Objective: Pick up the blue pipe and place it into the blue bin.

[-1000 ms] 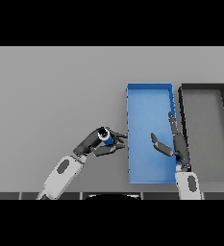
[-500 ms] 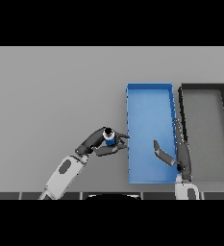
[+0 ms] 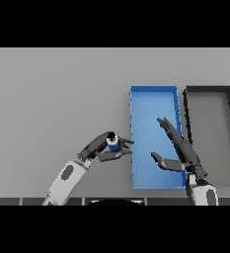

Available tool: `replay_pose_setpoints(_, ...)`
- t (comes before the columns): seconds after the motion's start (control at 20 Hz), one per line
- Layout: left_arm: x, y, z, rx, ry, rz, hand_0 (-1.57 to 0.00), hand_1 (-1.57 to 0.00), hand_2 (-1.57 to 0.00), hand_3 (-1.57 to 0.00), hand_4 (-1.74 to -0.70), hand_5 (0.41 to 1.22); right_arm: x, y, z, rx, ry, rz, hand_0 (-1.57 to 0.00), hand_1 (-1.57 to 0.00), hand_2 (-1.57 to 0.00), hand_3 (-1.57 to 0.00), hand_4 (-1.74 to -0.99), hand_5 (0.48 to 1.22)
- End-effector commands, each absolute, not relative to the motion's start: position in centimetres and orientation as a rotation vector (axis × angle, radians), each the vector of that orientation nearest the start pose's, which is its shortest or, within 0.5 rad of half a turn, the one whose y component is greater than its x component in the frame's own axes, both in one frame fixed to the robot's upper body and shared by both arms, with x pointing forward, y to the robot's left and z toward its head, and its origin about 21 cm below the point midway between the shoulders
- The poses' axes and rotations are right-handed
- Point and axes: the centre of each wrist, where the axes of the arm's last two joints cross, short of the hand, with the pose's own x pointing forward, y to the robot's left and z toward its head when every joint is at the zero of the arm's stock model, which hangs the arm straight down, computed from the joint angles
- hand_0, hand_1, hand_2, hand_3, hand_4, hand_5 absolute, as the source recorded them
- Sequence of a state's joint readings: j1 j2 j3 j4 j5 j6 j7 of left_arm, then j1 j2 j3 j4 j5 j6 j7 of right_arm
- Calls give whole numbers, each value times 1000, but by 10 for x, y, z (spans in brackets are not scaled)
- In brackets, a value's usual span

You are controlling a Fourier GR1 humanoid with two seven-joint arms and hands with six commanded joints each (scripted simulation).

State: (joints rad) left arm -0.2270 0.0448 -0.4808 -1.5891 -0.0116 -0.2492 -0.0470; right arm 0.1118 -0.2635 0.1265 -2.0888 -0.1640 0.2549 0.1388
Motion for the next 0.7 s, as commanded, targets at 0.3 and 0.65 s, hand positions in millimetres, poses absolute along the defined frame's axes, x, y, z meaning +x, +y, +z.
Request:
replay_pose_setpoints(0.3,261,99,49,-560,-1720,-775,-1571,-1571,-1571,-1571,-1467,1221,227,-195,158,337,-1739,775,1,-2,-53,1,-1296,556)
replay_pose_setpoints(0.65,266,104,51,-593,-1739,-774,-1571,-1571,-1571,-1571,-1464,1221,241,-153,178,463,-1701,974,1,0,-48,1,-1253,554)
